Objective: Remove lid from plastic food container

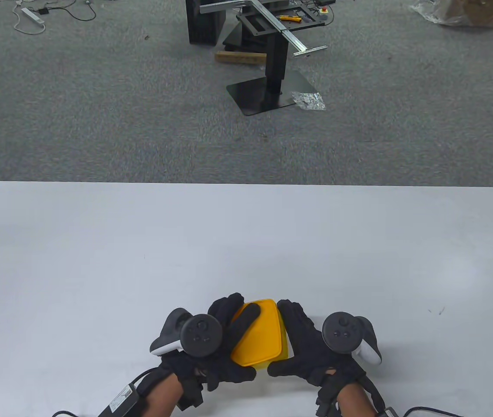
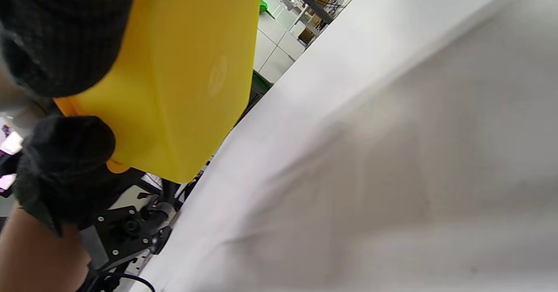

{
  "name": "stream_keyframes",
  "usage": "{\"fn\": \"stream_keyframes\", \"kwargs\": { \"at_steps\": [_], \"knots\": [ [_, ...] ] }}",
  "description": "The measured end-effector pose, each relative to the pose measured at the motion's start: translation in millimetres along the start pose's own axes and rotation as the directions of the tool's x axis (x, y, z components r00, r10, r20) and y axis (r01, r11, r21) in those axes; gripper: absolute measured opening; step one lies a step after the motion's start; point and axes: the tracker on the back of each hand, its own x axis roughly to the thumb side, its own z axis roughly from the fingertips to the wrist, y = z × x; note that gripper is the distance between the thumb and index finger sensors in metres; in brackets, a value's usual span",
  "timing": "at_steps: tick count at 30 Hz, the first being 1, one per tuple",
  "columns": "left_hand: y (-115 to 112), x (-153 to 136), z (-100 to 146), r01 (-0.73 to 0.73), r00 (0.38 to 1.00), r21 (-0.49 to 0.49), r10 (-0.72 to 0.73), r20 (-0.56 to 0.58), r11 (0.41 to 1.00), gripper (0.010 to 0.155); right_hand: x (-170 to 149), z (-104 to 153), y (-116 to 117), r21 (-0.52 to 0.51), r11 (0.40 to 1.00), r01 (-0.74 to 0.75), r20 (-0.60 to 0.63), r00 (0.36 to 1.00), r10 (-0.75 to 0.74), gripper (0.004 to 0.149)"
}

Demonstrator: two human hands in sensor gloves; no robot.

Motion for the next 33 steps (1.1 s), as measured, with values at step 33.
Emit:
{"fn": "stream_keyframes", "kwargs": {
  "at_steps": [33],
  "knots": [
    [-34.0, 15.9, -2.8, 0.106, 0.991, 0.122, -0.115, 0.07, 0.987, 0.084, -13.7, 12.7, -22.4, -0.127, 0.936, 0.327, 0.128, 0.942, -0.312, 0.13]
  ]
}}
